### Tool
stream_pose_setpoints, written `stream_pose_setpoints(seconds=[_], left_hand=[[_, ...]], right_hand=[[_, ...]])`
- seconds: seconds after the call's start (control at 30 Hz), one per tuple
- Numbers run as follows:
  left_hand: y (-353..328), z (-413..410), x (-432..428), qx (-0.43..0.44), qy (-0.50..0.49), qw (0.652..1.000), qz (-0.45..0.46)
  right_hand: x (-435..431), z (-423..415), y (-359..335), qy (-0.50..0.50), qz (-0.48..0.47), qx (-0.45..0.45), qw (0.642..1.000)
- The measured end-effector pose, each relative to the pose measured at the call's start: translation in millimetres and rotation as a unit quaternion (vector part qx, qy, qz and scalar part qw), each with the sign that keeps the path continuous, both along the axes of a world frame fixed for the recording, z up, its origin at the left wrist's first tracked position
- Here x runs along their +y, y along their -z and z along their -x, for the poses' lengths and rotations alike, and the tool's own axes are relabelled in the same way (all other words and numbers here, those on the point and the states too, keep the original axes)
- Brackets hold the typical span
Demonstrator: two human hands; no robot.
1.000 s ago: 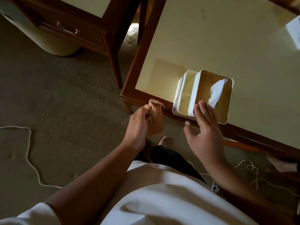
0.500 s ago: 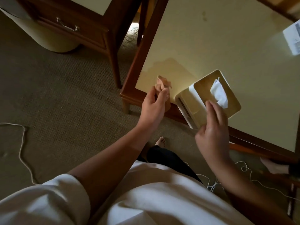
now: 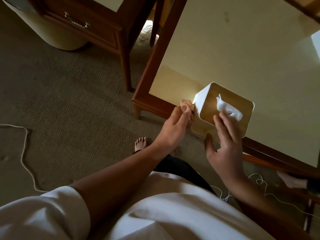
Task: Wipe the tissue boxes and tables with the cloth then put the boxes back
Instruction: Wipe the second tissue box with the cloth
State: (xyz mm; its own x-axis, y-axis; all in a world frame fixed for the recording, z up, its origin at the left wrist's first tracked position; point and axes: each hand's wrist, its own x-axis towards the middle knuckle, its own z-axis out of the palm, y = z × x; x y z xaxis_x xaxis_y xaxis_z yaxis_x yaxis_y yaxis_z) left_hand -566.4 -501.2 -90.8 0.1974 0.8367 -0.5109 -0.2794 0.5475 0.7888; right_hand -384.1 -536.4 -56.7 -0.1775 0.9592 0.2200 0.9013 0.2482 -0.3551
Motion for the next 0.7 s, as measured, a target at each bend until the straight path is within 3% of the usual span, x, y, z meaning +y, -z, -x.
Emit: stream_pose_setpoints(seconds=[0.13,0.3,0.47,0.7], left_hand=[[-14.5,-18.3,49.9,0.008,0.01,1.0,-0.016],[-22.9,-18.8,102.5,-0.02,-0.014,0.999,0.045],[-30.3,-4.3,81.1,0.005,-0.019,0.998,0.062],[-39.8,28.8,46.7,-0.003,-0.109,0.99,0.094]], right_hand=[[5.1,-2.2,5.2,-0.011,0.004,-0.013,1.0],[17.9,2.5,-2.8,-0.013,0.049,-0.043,0.998],[33.4,11.9,-3.0,0.008,0.038,-0.076,0.996],[46.7,28.3,-8.6,0.028,0.083,-0.098,0.991]])
